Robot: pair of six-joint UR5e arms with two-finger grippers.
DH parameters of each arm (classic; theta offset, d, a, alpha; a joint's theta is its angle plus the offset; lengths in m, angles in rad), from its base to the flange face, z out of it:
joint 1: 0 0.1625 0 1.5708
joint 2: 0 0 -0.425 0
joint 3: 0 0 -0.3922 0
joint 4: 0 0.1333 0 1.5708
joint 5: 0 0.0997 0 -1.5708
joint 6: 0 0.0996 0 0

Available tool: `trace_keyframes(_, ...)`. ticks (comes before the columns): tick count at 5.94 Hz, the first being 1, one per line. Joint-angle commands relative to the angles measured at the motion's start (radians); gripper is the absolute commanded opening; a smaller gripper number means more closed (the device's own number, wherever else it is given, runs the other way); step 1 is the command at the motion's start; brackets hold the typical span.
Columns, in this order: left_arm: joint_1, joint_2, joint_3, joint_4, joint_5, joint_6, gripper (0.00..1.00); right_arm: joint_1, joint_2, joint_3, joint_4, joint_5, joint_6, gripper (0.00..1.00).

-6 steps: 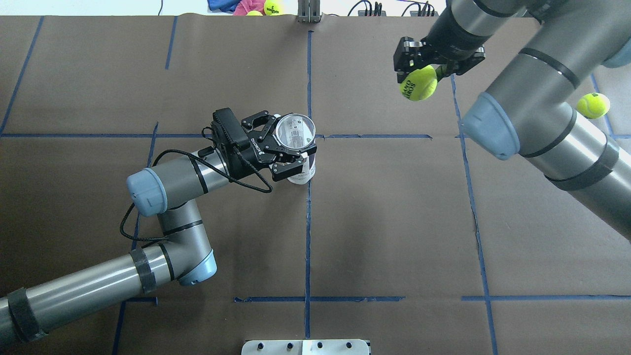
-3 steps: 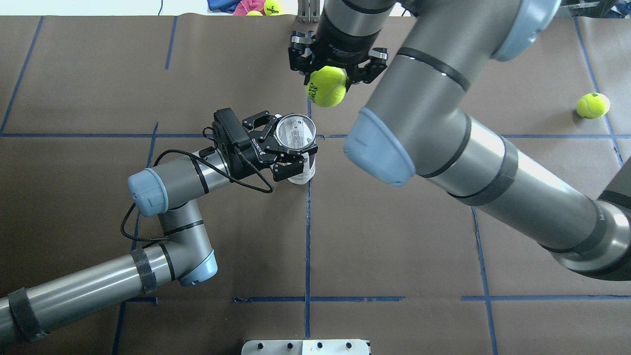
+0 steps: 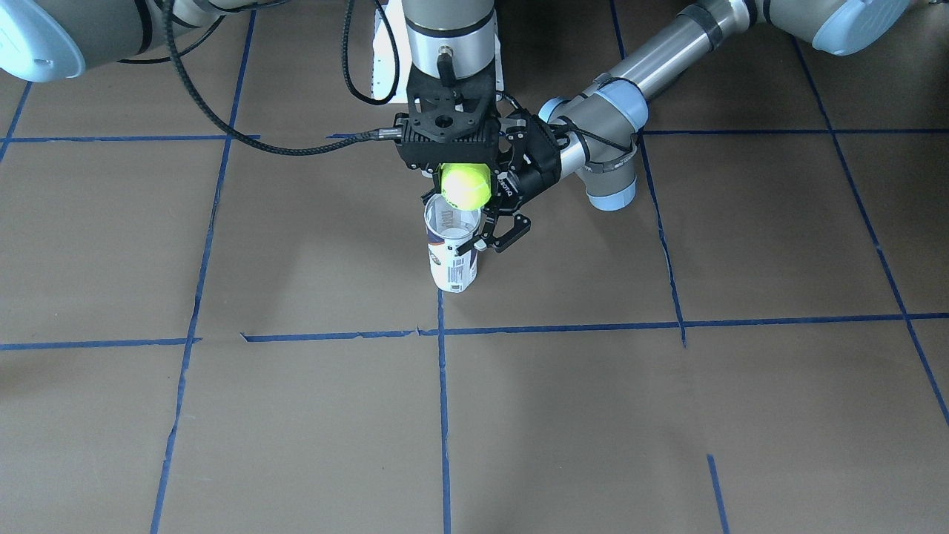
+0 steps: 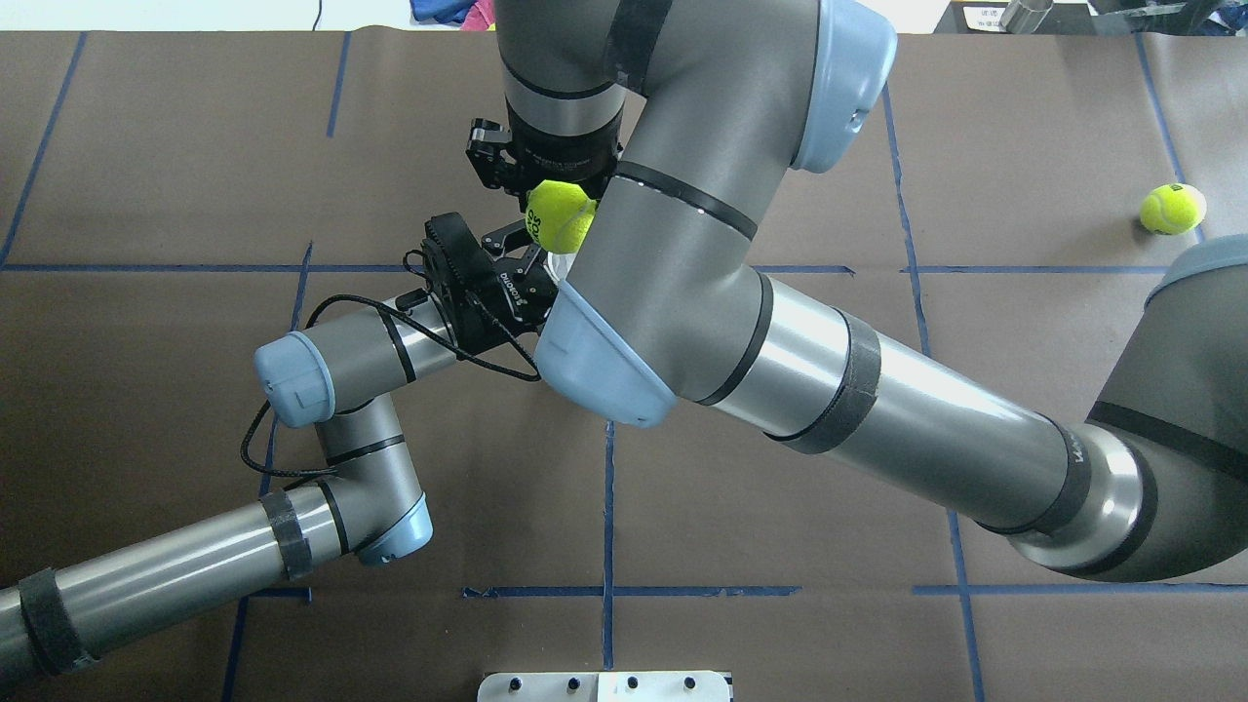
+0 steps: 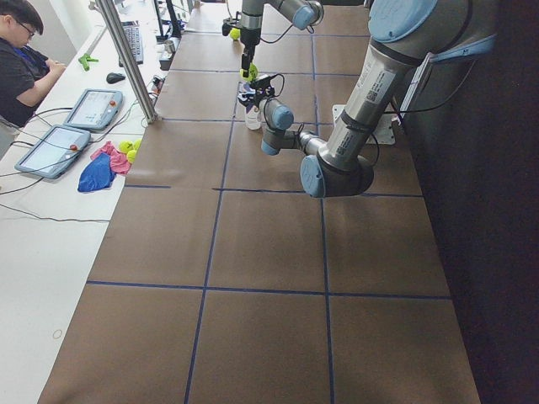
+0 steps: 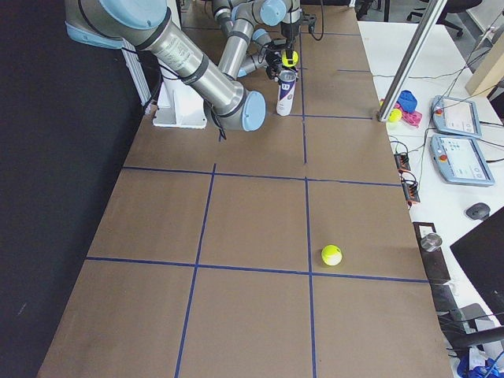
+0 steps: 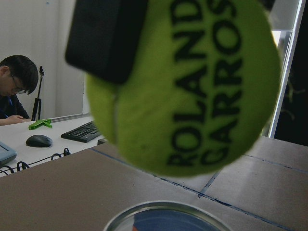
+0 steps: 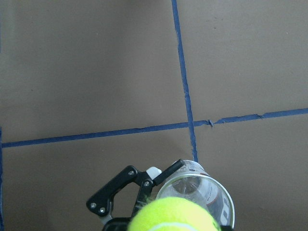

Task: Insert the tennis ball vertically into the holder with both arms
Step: 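Lower the ball into the can's open top and open the right gripper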

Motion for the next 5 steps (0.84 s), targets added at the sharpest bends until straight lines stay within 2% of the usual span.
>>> trace_keyframes(1,-0.001,0.000,0.000,0.000,0.000,0.000,0.94,-0.008,-0.024,-0.001,-0.002,-0.008,-0.001,0.05)
trace_keyframes(2,0.000,-0.001,0.000,0.000,0.000,0.000,0.94,-0.008,-0.032,0.000,0.000,-0.008,-0.001,0.05)
trace_keyframes(3,-0.001,-0.001,0.000,0.000,0.000,0.000,0.94,-0.008,-0.030,-0.002,0.000,-0.006,-0.001,0.21)
trace_keyframes(4,0.000,-0.001,0.000,0.000,0.000,0.000,0.94,-0.008,-0.039,0.003,0.000,-0.008,-0.001,0.99)
trace_keyframes(5,0.000,-0.001,0.000,0.000,0.000,0.000,0.94,-0.008,-0.038,0.004,0.000,-0.006,-0.004,0.99)
